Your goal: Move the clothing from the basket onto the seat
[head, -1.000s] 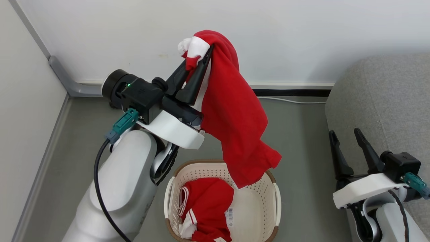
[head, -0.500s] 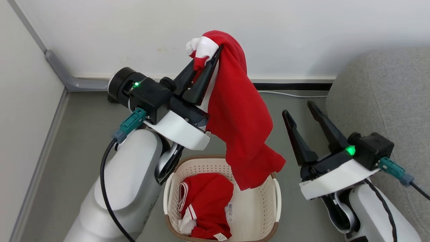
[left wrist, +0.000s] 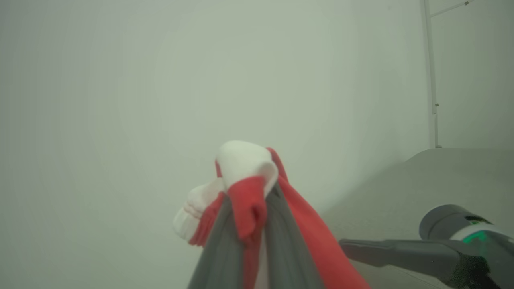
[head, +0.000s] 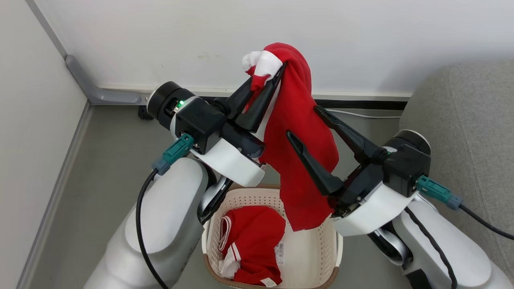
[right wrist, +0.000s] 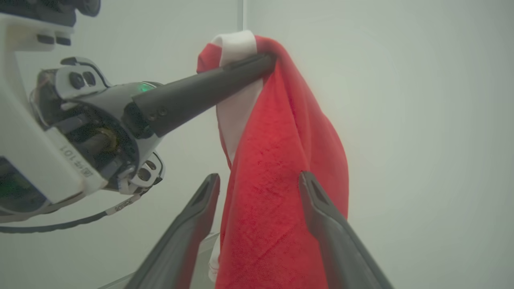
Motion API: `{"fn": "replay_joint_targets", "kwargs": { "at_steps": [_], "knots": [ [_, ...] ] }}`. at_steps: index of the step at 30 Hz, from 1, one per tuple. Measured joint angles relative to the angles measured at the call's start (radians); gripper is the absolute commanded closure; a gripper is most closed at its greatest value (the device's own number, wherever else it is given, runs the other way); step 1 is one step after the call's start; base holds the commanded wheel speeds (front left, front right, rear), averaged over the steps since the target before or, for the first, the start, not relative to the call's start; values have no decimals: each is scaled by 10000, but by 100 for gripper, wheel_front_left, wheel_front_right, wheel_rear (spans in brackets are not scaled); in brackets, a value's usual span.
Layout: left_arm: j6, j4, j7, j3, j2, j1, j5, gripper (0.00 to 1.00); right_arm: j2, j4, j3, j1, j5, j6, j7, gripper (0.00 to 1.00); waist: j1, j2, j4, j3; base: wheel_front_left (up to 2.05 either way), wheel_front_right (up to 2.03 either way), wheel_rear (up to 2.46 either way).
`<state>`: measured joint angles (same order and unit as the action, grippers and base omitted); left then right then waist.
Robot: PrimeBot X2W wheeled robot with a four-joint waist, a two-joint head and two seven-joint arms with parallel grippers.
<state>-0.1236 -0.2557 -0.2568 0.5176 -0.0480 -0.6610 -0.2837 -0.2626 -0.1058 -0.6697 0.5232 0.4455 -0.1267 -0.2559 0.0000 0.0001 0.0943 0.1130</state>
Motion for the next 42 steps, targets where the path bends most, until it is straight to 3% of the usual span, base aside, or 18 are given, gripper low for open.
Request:
{"fn": "replay_joint_targets", "kwargs": {
  "at_steps": [10,17,20,21,22,24,33,34,35,36,42],
  "knots": [
    [0,12,0,314,25,-1,-259,100,353,-1789,117,414,-593,0,0,0,0,0,315,-81,0,0,0],
    [0,75,0,447,40,0,-314,100,451,-3850,-1256,710,537,-2,0,0,0,0,531,-10,0,0,0],
    [0,73,0,456,40,0,-337,100,456,-4073,-1379,877,756,-2,2,0,0,0,558,17,0,0,0],
    [0,71,0,458,42,0,-339,100,466,-4125,-1407,938,865,0,0,10,0,0,566,32,0,0,0],
    [0,61,0,466,42,0,-339,100,474,-4151,-1427,997,938,-2,0,54,0,0,570,51,0,0,0],
    [0,42,0,476,44,1,-341,100,489,-4128,-1390,1067,1024,0,2,100,0,-1,570,93,0,0,0],
    [0,-278,0,430,71,25,-380,100,405,-3638,-851,1066,1014,-2,2,100,0,0,409,153,0,0,0],
    [0,-332,0,420,71,31,-426,84,391,-3599,-811,1058,1014,-2,2,100,0,0,382,144,0,0,0],
    [0,-385,0,408,73,39,-487,48,376,-3567,-763,1034,1014,0,2,100,0,0,354,135,0,0,0],
    [0,-422,0,382,73,72,-616,0,372,-3538,-677,994,1012,0,2,100,0,0,323,130,0,0,0],
    [0,-779,0,347,13,475,-884,0,378,-3250,-56,570,963,0,0,100,0,0,127,107,0,0,0]
  ]
}}
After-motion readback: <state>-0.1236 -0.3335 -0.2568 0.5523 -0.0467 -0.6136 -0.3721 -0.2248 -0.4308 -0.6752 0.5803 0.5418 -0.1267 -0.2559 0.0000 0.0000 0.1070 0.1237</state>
